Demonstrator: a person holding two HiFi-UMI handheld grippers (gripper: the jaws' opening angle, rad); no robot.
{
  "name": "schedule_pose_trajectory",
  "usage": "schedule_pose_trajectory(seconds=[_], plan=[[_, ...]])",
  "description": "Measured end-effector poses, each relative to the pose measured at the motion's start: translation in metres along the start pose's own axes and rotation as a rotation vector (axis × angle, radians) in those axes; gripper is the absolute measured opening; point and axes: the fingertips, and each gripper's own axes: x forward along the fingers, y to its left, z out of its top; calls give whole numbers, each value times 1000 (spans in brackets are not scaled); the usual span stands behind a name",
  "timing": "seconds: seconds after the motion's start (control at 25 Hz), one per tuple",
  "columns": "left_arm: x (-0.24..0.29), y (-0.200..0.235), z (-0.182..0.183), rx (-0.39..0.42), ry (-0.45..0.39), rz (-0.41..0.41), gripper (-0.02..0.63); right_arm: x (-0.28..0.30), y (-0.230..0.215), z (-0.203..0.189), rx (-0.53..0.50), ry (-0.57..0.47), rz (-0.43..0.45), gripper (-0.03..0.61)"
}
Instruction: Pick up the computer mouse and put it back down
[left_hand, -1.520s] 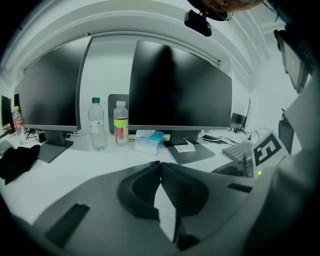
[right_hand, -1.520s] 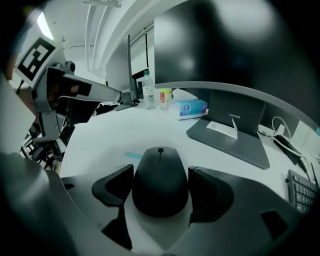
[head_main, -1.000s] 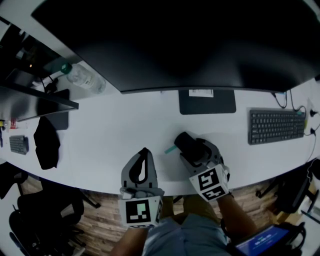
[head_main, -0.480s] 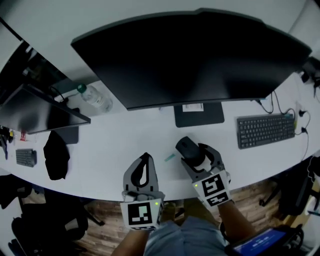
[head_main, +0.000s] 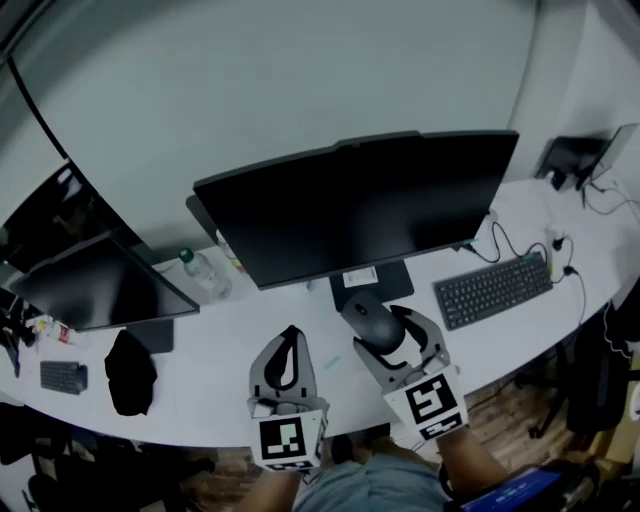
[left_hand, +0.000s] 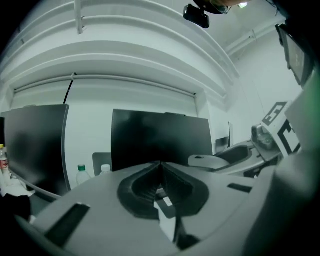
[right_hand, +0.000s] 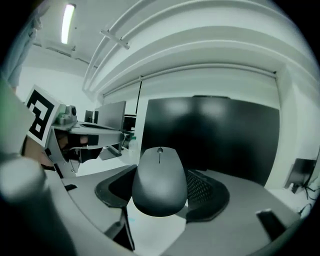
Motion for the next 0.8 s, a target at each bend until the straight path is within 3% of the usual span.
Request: schedule_pose_trajectory(seconds=[0.12, 0.36, 0.8], plan=[[6, 0, 23, 17, -61, -20, 8, -10, -13, 28, -53, -53, -44, 301], [0, -3, 46, 30, -108, -40, 8, -31, -14, 56, -75, -97, -87, 301], [7, -19, 46, 25, -113, -79, 8, -42, -26, 52, -76, -88, -129, 301]])
